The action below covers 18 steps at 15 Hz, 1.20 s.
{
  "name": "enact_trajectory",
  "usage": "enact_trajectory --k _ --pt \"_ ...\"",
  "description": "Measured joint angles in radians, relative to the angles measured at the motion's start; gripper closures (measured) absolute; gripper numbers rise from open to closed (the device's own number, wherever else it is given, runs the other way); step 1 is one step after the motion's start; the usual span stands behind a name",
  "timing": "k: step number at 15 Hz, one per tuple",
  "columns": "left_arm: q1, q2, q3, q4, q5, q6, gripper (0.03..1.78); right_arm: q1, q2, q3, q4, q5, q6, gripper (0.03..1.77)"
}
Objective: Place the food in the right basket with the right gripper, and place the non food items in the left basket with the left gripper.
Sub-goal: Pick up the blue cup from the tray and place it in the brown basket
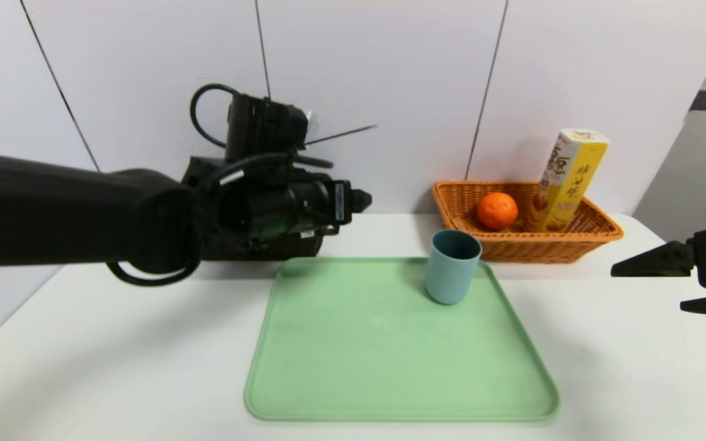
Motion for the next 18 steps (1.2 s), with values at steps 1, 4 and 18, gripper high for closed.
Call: enact_trajectory --k 1,4,18 --pt "-0.038 -0.012 0.09 -0.107 -0.001 0.018 0.19 0.0 -0.004 0.004 -0.024 0.001 0.0 0.09" --pt "-0.147 -0.033 0.248 -0.302 -0.005 0.083 0.17 0.003 -0.014 0.023 -0.174 -0.002 -0.025 0.09" --pt "-0.267 0.163 0.27 -0.474 0.035 0.238 0.12 0.008 0.03 0.229 -0.686 -0.11 -0.371 0.09"
